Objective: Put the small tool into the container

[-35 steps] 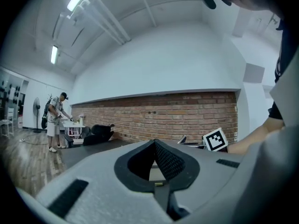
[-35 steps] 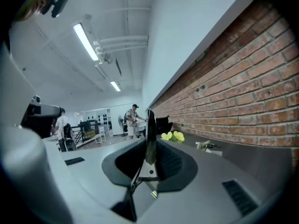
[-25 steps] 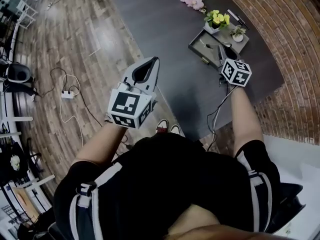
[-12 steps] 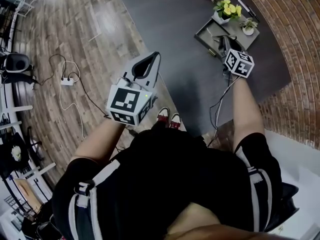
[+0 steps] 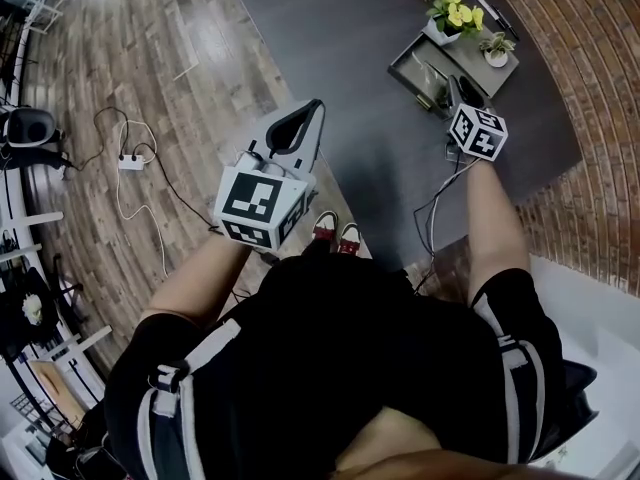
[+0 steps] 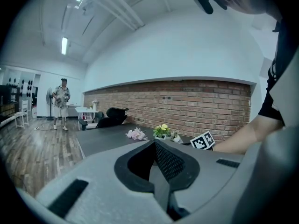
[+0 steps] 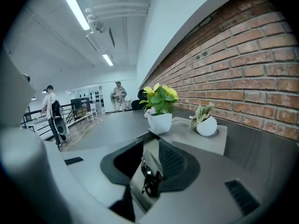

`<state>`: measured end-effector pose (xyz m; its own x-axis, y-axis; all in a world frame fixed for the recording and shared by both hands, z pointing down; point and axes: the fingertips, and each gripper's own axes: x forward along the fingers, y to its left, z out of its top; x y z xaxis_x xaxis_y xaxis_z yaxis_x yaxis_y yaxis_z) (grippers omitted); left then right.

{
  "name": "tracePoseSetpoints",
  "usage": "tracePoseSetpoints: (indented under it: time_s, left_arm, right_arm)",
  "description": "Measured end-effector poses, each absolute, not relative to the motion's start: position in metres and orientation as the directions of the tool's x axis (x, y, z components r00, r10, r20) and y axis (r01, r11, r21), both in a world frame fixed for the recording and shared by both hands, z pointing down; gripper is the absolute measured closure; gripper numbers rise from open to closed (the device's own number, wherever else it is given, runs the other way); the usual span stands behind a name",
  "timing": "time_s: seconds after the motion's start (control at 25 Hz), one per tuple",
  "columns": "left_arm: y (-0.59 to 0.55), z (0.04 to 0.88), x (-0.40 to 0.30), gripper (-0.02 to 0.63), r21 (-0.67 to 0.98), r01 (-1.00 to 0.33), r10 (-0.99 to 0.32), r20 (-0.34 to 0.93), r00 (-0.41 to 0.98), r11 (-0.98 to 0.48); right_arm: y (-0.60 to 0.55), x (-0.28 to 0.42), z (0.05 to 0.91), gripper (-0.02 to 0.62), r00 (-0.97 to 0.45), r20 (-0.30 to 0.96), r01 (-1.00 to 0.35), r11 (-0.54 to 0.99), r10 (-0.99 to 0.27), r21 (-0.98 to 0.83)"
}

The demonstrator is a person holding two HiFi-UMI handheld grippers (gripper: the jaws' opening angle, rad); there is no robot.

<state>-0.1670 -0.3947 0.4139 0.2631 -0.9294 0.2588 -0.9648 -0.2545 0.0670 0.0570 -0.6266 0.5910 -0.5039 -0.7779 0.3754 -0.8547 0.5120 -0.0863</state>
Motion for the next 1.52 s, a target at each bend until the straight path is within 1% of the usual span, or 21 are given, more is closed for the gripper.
tracePoseSetpoints:
  time_s: [0.24, 0.52, 0.6, 0.72, 0.76, 1.08, 1.52]
  left_arm:
    - [-0.396, 0.407, -0.157, 0.598, 0.072, -0.954, -0.924, 0.237, 0.3, -0.291]
    - [-0.393, 0.397, -0.138, 0.598, 0.075, -0.934, -0.911, 0.206, 0.359, -0.351]
    - [-0.392, 0.393, -0.13, 0.598, 0.075, -0.926, -0.906, 0.193, 0.377, -0.37]
    - [-0.388, 0.386, -0.119, 0.598, 0.067, -0.914, -0.897, 0.174, 0.406, -0.4]
    - [-0.386, 0.383, -0.116, 0.598, 0.063, -0.91, -0.895, 0.167, 0.414, -0.409]
    - [-0.374, 0.355, -0.089, 0.598, 0.017, -0.882, -0.876, 0.105, 0.47, -0.471]
    - [-0.366, 0.327, -0.05, 0.598, -0.015, -0.843, -0.843, 0.041, 0.537, -0.538]
  right_arm:
    - [-0.616, 0.07, 0.572, 0.49, -0.489, 0.334, -0.868, 0.486, -0.806, -0.099]
    - [-0.59, 0.093, 0.521, 0.495, -0.481, 0.227, -0.877, 0.463, -0.847, -0.127]
    - [-0.578, 0.1, 0.503, 0.519, -0.475, 0.194, -0.88, 0.46, -0.858, -0.122]
    - [-0.556, 0.108, 0.473, 0.587, -0.473, 0.143, -0.881, 0.463, -0.869, -0.1]
    - [-0.547, 0.109, 0.463, 0.597, -0.478, 0.131, -0.878, 0.47, -0.868, -0.092]
    - [-0.482, 0.115, 0.396, 0.598, -0.516, 0.032, -0.856, 0.515, -0.856, -0.035]
    - [-0.406, 0.124, 0.331, 0.598, -0.532, -0.105, -0.843, 0.537, -0.84, -0.029]
